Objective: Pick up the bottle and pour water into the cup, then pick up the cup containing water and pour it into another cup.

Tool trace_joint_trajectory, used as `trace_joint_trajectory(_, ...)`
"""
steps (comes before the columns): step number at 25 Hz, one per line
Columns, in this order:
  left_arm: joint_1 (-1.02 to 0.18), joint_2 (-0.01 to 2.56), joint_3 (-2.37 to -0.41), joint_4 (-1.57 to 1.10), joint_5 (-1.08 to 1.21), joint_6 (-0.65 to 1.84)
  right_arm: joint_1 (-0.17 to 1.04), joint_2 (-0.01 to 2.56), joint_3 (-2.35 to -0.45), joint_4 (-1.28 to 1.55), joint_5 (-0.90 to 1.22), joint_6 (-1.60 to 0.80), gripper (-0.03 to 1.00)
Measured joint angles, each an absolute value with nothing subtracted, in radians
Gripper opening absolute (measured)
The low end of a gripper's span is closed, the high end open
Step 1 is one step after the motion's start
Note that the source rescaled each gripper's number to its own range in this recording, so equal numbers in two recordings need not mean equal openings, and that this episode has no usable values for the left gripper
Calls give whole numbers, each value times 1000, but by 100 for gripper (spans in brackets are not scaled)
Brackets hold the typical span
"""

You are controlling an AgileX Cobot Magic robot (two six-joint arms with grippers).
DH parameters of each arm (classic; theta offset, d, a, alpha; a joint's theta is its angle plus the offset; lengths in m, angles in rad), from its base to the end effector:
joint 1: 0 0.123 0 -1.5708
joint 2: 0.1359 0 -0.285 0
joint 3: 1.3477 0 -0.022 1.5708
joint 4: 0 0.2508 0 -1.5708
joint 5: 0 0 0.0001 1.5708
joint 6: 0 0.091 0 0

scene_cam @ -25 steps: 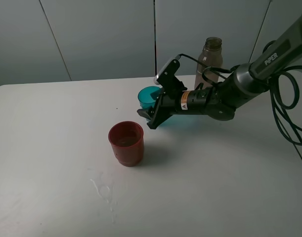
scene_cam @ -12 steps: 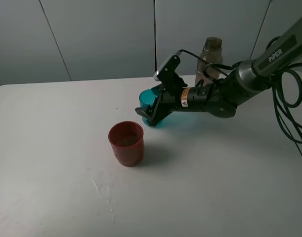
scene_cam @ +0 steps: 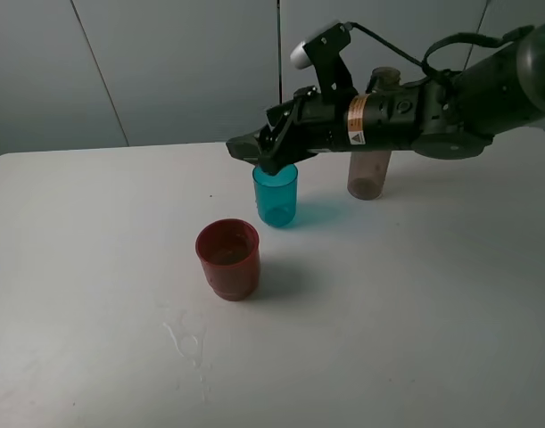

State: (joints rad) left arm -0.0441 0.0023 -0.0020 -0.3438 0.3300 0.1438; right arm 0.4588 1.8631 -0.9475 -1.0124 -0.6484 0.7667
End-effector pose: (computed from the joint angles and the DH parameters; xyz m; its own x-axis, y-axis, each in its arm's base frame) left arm 0.0533 -0.0123 0.1857 -0.2465 -0.1700 -0.9541 0.1072 0.9737 -0.2011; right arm 0.3153 0.2076 0.1785 -0.2732 -0.2680 -0.9239 -0.8406 0.5334 0.0938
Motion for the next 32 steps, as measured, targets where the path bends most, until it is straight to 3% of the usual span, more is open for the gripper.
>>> trace_joint_trajectory(1, -44, 2, -2, -344, 330, 144, 459, 1844, -925, -1040, -647, 831, 89)
trace_joint_trajectory(2, -44, 2, -2, -344, 330, 144, 459, 1820, -889, -1044, -644, 869, 95)
trace_joint_trajectory(4, -44, 2, -2, -344, 330, 144, 459, 1764, -812, -987, -600, 904, 99)
trace_joint_trajectory(7, -44, 2, -2, -344, 330, 144, 459, 1640, -694, -757, -422, 827, 99)
trace_joint_trajectory(12, -44, 2, -2, -344, 330, 144, 438, 1411, -609, -225, 43, 309, 99)
trace_joint_trajectory(16, -44, 2, -2, -344, 330, 144, 399, 1180, -604, 31, 323, 79, 99)
trace_joint_trajectory(22, -44, 2, -2, -344, 330, 144, 382, 763, -604, 68, 600, 41, 99)
trace_joint_trajectory(32, -44, 2, -2, -344, 330, 144, 382, 154, -574, 16, 864, 39, 99)
